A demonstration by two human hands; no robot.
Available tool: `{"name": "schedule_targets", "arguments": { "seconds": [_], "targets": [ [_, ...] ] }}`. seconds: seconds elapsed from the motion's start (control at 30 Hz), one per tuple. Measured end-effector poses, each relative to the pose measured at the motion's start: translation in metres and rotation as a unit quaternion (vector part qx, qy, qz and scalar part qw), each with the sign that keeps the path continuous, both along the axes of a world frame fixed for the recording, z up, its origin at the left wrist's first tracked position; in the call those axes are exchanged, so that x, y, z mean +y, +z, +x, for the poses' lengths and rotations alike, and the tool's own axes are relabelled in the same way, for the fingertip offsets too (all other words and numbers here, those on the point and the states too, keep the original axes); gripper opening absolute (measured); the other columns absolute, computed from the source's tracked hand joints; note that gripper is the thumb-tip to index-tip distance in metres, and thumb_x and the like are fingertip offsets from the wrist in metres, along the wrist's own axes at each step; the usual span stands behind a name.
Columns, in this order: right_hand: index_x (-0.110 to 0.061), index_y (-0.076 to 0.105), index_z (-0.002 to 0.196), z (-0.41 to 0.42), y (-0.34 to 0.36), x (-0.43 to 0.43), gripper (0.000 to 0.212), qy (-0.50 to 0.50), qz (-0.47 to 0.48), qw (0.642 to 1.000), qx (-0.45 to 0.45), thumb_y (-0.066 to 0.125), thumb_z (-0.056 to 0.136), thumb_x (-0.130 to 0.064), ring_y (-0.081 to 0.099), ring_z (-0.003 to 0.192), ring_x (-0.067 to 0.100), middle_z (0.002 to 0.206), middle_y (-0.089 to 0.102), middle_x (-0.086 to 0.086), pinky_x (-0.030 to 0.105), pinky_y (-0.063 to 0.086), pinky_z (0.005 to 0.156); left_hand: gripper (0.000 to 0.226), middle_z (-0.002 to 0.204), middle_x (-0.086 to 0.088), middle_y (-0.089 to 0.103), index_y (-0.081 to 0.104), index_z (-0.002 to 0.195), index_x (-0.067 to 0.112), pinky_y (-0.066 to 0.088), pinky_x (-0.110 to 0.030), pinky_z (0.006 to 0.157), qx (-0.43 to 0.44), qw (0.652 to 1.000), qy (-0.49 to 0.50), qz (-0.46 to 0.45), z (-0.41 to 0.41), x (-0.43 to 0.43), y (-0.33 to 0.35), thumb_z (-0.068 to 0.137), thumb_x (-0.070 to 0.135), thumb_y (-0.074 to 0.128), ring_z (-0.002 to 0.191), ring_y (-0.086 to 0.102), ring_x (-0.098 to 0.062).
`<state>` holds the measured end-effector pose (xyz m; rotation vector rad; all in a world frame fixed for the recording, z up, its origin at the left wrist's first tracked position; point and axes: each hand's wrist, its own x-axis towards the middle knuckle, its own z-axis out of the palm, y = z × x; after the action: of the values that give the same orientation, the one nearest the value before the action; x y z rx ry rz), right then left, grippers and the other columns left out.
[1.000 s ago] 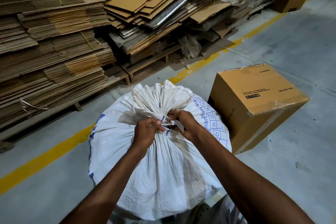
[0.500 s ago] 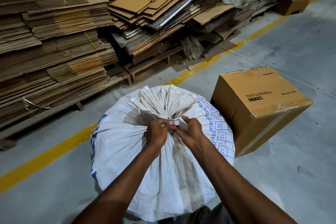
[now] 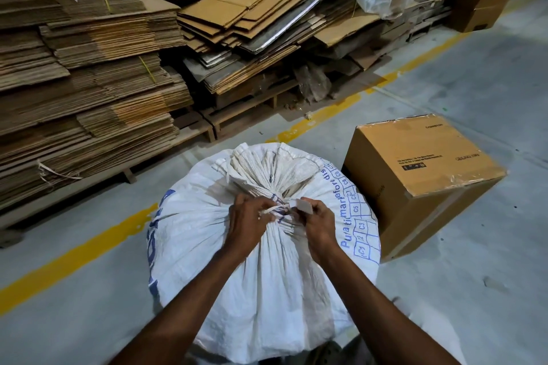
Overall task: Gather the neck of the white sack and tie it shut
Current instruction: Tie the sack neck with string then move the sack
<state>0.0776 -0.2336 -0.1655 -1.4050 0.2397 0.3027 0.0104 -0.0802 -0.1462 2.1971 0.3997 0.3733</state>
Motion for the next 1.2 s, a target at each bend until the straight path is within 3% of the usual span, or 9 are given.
{"name": "schedule_targets", "arguments": {
  "seconds": [0.13,0.23,0.37,0.5,0.63,0.8,0.97,1.07,1.2],
  "targets": [
    [-0.005,0.058,0.096,-0.005,0.008,-0.009,0.019,0.015,0.077,0.997,-0.024,0.050,0.107,-0.017,0.076,0.080,0.027,0.081,0.076,0.010,0.037,0.063,0.077,0.016,0.084,0.006,0.067,0.070,0.091,0.022,0.054,-0.035,0.072,-0.096,0.992,-0.023,0.073,-0.001,0.011,0.004,0.081,0.018,0.081,0.082,0.064,-0.012],
    [0.003,0.054,0.108,-0.005,0.009,-0.012,0.023,0.027,0.129,0.991,0.005,0.047,0.108,-0.018,0.077,0.083,0.030,0.091,0.073,0.023,0.036,0.065,0.075,0.008,0.083,0.001,0.069,0.072,0.090,0.015,0.054,-0.038,0.070,-0.107,0.991,-0.029,0.072,0.001,0.013,0.003,0.084,0.014,0.078,0.081,0.066,-0.019],
    [0.000,0.060,0.123,0.000,0.009,-0.015,0.034,0.078,0.128,0.988,0.022,0.072,0.093,-0.013,0.072,0.096,0.032,0.104,0.075,0.021,0.046,0.057,0.098,0.008,0.086,-0.003,0.073,0.075,0.093,0.013,0.050,-0.036,0.075,-0.116,0.983,-0.072,0.126,0.005,0.020,0.006,0.087,0.011,0.071,0.082,0.065,-0.020],
    [-0.002,0.071,0.110,-0.003,0.010,-0.005,0.026,0.095,0.154,0.983,0.035,0.078,0.086,-0.007,0.067,0.091,0.026,0.096,0.074,0.017,0.035,0.056,0.088,0.006,0.083,-0.002,0.071,0.072,0.087,0.012,0.048,-0.035,0.074,-0.103,0.966,-0.142,0.189,0.013,0.023,0.009,0.088,0.010,0.067,0.081,0.063,-0.019],
    [-0.006,0.070,0.077,0.001,0.005,-0.002,0.023,0.087,0.013,0.996,-0.012,0.081,0.086,-0.023,0.063,0.077,0.025,0.078,0.069,0.017,0.043,0.053,0.079,0.005,0.077,-0.007,0.068,0.076,0.083,0.011,0.046,-0.029,0.071,-0.048,0.960,-0.195,0.196,0.020,0.024,0.006,0.084,0.011,0.071,0.076,0.061,-0.020],
    [-0.017,0.071,0.085,0.000,-0.005,-0.016,0.040,0.102,-0.161,0.971,-0.146,0.067,0.080,-0.056,0.075,0.085,0.027,0.081,0.078,0.004,0.058,0.058,0.079,0.005,0.073,-0.003,0.069,0.076,0.078,0.009,0.045,-0.024,0.067,-0.005,0.960,-0.236,0.151,0.028,0.015,0.011,0.081,0.009,0.072,0.074,0.060,-0.012],
    [-0.020,0.076,0.088,-0.002,0.000,-0.025,0.018,0.110,-0.074,0.984,-0.119,0.067,0.094,-0.035,0.076,0.092,0.028,0.090,0.079,0.009,0.052,0.060,0.090,0.008,0.078,0.010,0.070,0.072,0.087,0.015,0.046,-0.016,0.066,-0.029,0.979,-0.180,0.089,0.025,0.014,0.005,0.080,0.013,0.076,0.074,0.064,-0.003],
    [-0.011,0.078,0.089,-0.001,0.005,-0.029,0.027,0.153,0.008,0.986,-0.064,0.055,0.104,-0.008,0.075,0.088,0.024,0.088,0.079,0.011,0.035,0.061,0.086,0.009,0.076,0.009,0.072,0.071,0.083,0.014,0.048,-0.017,0.064,-0.051,0.984,-0.161,0.063,0.019,0.011,0.003,0.080,0.009,0.077,0.072,0.066,-0.001],
    [0.002,0.068,0.101,0.004,0.008,-0.029,0.013,0.149,0.036,0.987,-0.038,0.057,0.102,-0.004,0.074,0.084,0.022,0.089,0.076,0.012,0.030,0.063,0.080,0.009,0.075,0.008,0.071,0.072,0.081,0.013,0.046,-0.013,0.066,-0.068,0.981,-0.170,0.067,0.017,0.007,0.000,0.078,0.005,0.077,0.073,0.065,-0.002]
  ]
}}
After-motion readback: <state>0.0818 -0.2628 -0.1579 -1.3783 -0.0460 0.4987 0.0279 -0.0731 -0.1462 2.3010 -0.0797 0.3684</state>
